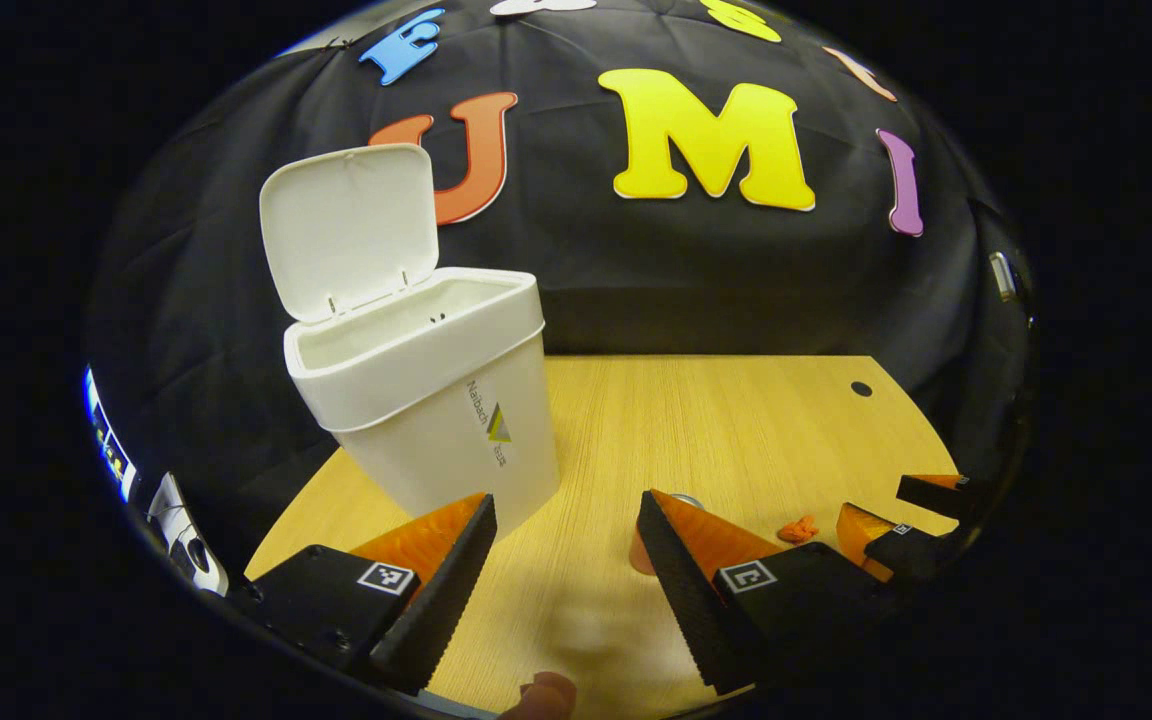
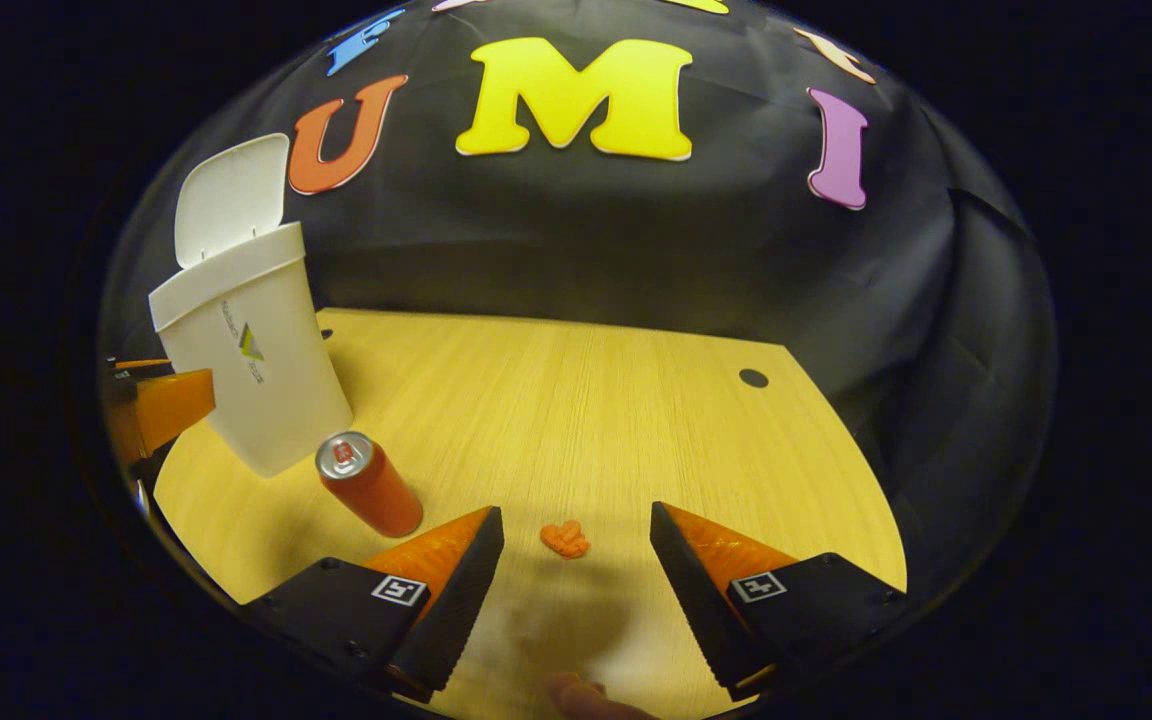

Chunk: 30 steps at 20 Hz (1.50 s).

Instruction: Press the lid of the desktop garbage bin to open it, pick up the crumpled paper on the desktop and throw it into the bin, then pick up the pop can on the desktop and drop it into the bin, and finally close the garbage bin lid.

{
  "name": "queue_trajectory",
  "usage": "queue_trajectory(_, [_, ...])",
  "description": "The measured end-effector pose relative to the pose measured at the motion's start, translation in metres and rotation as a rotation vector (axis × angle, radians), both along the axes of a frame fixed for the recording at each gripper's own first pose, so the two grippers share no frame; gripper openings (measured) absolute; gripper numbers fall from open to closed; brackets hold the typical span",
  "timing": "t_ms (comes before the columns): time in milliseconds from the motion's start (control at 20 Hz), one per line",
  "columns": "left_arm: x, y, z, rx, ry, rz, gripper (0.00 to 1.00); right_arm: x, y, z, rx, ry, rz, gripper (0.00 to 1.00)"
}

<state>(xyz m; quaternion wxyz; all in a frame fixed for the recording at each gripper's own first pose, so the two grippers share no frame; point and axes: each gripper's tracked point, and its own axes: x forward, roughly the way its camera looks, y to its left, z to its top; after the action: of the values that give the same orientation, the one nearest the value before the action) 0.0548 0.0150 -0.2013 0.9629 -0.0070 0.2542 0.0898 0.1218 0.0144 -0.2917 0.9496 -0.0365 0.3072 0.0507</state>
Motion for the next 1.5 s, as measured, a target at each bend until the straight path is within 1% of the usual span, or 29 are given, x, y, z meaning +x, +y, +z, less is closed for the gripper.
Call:
queue_trajectory(50, [0.001,0.0,-0.006,0.003,0.02,-0.002,0.94,0.004,-0.003,-0.011,-0.006,0.023,-0.005,0.94])
queue_trajectory(200, [0.004,-0.006,-0.024,0.003,0.061,-0.008,0.95,0.017,-0.005,-0.034,-0.014,0.063,-0.001,0.94])
queue_trajectory(450, [0.003,-0.013,-0.052,-0.013,0.132,-0.004,0.94,0.032,0.008,-0.067,-0.018,0.13,0.04,0.94])
queue_trajectory(550, [0.001,-0.014,-0.06,-0.018,0.153,-0.007,0.94,0.038,0.008,-0.076,-0.019,0.143,0.031,0.94])
queue_trajectory(700, [-0.004,-0.009,-0.071,-0.024,0.183,0.005,0.94,0.04,0.012,-0.093,-0.017,0.187,0.031,0.94])
queue_trajectory(750, [-0.004,-0.006,-0.072,-0.023,0.189,0.014,0.94,0.041,0.012,-0.097,-0.022,0.201,0.033,0.92])
queue_trajectory(800, [-0.005,-0.003,-0.072,-0.022,0.186,0.024,0.93,0.041,0.015,-0.101,-0.023,0.212,0.043,0.94])
queue_trajectory(850, [-0.006,-0.001,-0.072,-0.021,0.182,0.032,0.94,0.041,0.016,-0.105,-0.029,0.219,0.047,0.94])
queue_trajectory(900, [-0.006,0.001,-0.072,-0.023,0.18,0.034,0.93,0.042,0.017,-0.108,-0.029,0.229,0.049,0.91])
queue_trajectory(950, [-0.007,0.001,-0.072,-0.026,0.18,0.034,0.93,0.04,0.017,-0.11,-0.023,0.24,0.048,0.82])
queue_trajectory(1050, [-0.009,0.002,-0.073,-0.027,0.181,0.038,0.93,0.041,0.021,-0.11,0.005,0.244,0.047,0.77])
queue_trajectory(1150, [-0.011,0.002,-0.075,-0.035,0.184,0.043,0.93,0.038,0.025,-0.111,0.011,0.249,0.046,0.56])
queue_trajectory(1200, [-0.013,0.003,-0.075,-0.036,0.184,0.045,0.93,0.039,0.025,-0.111,0.011,0.249,0.049,0.54])
queue_trajectory(1250, [-0.014,0.002,-0.076,-0.037,0.187,0.045,0.94,0.04,0.026,-0.111,0.014,0.248,0.054,0.56])
queue_trajectory(1300, [-0.016,0.003,-0.077,-0.035,0.188,0.048,0.94,0.04,0.026,-0.108,0.011,0.247,0.051,0.54])
queue_trajectory(1350, [-0.017,0.003,-0.077,-0.037,0.188,0.049,0.93,0.039,0.026,-0.111,0.014,0.253,0.049,0.4])
queue_trajectory(1400, [-0.018,0.004,-0.078,-0.039,0.188,0.05,0.93,0.039,0.026,-0.11,0.022,0.254,0.049,0.37])
queue_trajectory(1500, [-0.02,0.005,-0.077,-0.039,0.184,0.053,0.93,0.038,0.025,-0.11,0.034,0.265,0.044,0.37])
